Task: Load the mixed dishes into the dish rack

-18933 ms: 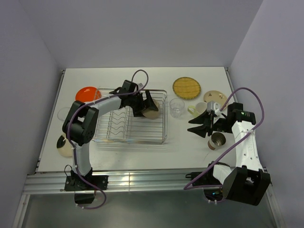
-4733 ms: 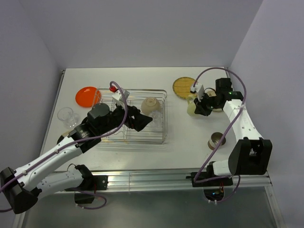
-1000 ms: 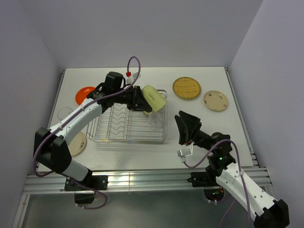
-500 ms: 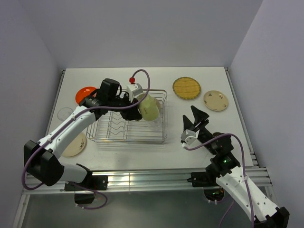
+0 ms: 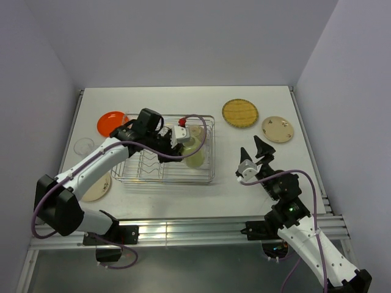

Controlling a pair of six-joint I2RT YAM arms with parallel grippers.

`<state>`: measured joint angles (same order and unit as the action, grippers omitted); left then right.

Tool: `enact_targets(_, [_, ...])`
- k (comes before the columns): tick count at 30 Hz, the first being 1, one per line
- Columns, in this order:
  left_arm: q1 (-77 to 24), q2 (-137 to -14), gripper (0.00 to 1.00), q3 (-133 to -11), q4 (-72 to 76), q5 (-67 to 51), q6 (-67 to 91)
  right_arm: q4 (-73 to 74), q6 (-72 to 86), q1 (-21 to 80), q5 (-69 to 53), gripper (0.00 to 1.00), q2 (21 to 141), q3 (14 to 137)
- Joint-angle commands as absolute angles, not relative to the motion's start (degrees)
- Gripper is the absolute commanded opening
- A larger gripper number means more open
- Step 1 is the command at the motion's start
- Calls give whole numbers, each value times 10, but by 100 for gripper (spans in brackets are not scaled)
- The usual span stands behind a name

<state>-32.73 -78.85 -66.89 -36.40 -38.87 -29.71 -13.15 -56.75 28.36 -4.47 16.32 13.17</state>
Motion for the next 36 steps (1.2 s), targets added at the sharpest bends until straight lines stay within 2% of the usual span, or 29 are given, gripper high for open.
enact_targets(1, [-349, -805, 0, -700, -352, -397, -365, -134, -549, 281, -23, 74, 152, 138])
enact_targets(36, [-392, -881, 0, -655, -262, -356, -338, -140, -522, 275, -9, 75, 140, 121])
